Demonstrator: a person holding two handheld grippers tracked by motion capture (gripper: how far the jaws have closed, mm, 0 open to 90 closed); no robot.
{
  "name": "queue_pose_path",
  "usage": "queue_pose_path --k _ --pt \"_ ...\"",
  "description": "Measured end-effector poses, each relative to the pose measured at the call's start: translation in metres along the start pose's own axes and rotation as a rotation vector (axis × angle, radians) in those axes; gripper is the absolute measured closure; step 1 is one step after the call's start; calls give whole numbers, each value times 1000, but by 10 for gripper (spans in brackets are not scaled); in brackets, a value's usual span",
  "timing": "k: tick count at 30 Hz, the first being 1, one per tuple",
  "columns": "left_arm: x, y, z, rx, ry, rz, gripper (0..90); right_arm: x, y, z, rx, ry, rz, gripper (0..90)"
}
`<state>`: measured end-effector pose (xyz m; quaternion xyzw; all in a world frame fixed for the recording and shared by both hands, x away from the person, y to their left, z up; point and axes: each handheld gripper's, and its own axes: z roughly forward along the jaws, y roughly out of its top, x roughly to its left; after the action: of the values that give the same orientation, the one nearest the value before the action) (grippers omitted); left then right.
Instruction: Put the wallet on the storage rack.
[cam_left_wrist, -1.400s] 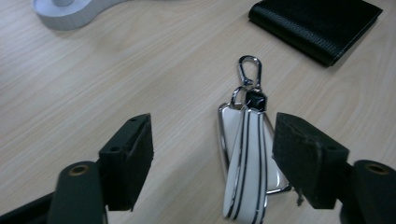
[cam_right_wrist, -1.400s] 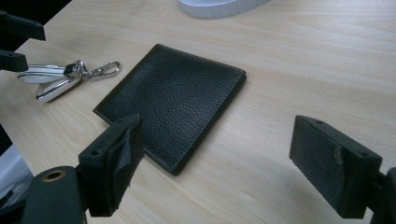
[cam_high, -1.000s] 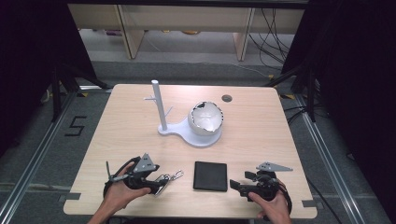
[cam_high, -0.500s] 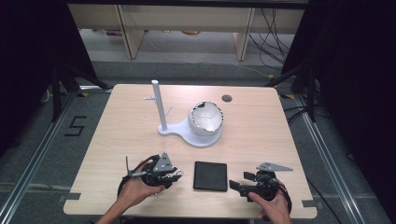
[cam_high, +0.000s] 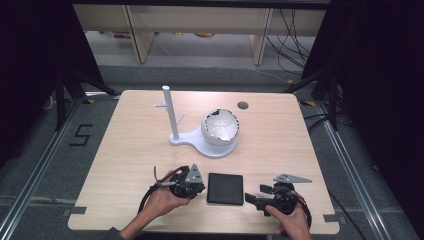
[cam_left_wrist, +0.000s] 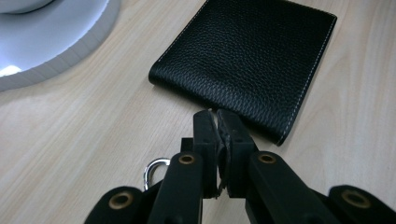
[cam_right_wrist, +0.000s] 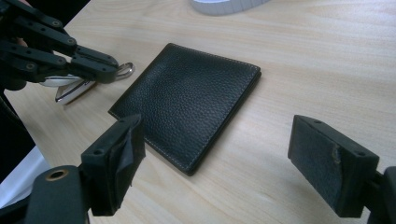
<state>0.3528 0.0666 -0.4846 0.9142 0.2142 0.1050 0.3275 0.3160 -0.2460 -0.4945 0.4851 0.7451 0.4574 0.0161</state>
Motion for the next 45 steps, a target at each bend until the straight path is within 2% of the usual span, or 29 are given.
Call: queue_pose_path --k 2,3,4,5,6,7,8,9,10,11,12,15,16,17,20,22,25,26,27,29,31,35,38,39,41,42,43,44,45 --pt "0 3 4 21 -7 10 862 3 0 1 6 0 16 199" --pt "0 3 4 21 -7 10 861 2 1 1 13 -11 -14 199" --pt "0 4 7 33 -7 20 860 2 1 2 14 -13 -8 199" --pt "-1 5 8 34 -9 13 858 2 1 2 16 -5 -8 199" --pt "0 5 8 50 -14 28 856 2 1 3 19 -4 -7 199" --pt "0 5 8 50 -14 28 856 2 1 4 18 3 -5 200" --pt "-1 5 10 46 -16 10 856 4 1 4 24 -7 11 200" --pt "-1 5 11 54 -8 13 855 3 2 4 24 -17 -15 200" --pt "0 5 13 71 -20 19 856 6 1 5 32 7 32 200" --pt "0 5 13 71 -20 19 855 3 2 6 24 1 -5 200" --pt "0 6 14 87 -28 23 858 3 2 6 25 4 -5 201" --pt "-1 6 15 84 -31 12 861 3 2 6 29 -9 -3 202" --pt "-2 6 15 80 -30 5 864 5 2 7 38 -9 22 202" --pt "-2 6 15 79 -36 1 874 1 3 8 28 -15 -1 205" --pt "-3 6 15 89 -46 7 880 0 4 8 26 -9 6 208" --pt "-9 7 16 83 -82 -5 881 -2 7 9 24 -7 15 212" --pt "-14 8 17 92 -90 14 880 -5 11 13 36 -8 26 222" --pt "-16 9 17 87 -97 12 880 -5 11 13 36 -8 26 222" --pt "-20 9 19 90 -124 10 877 -7 15 15 41 -11 24 245" --pt "-23 10 19 91 -125 12 876 -9 19 16 48 -8 28 250" --pt "-24 11 20 82 -148 -4 873 -11 22 20 56 -5 18 277" --pt "-27 11 21 84 -136 13 870 -10 28 32 88 14 10 321" --pt "-28 10 21 73 -140 -8 872 -9 31 35 105 4 -6 348" --pt "-30 10 22 62 -140 -27 872 -9 32 38 113 7 -3 353" --pt "-30 10 22 62 -139 -25 871 -8 35 42 128 7 -4 369" --pt "-30 10 22 63 -138 -23 872 -8 35 43 136 8 -7 369" --pt "-27 10 21 90 -138 15 872 -8 36 45 141 6 -7 371" --pt "-27 11 20 99 -137 29 872 -8 37 47 147 6 -4 372" --pt "-29 10 22 70 -135 -11 872 -7 37 50 163 -9 -2 387"
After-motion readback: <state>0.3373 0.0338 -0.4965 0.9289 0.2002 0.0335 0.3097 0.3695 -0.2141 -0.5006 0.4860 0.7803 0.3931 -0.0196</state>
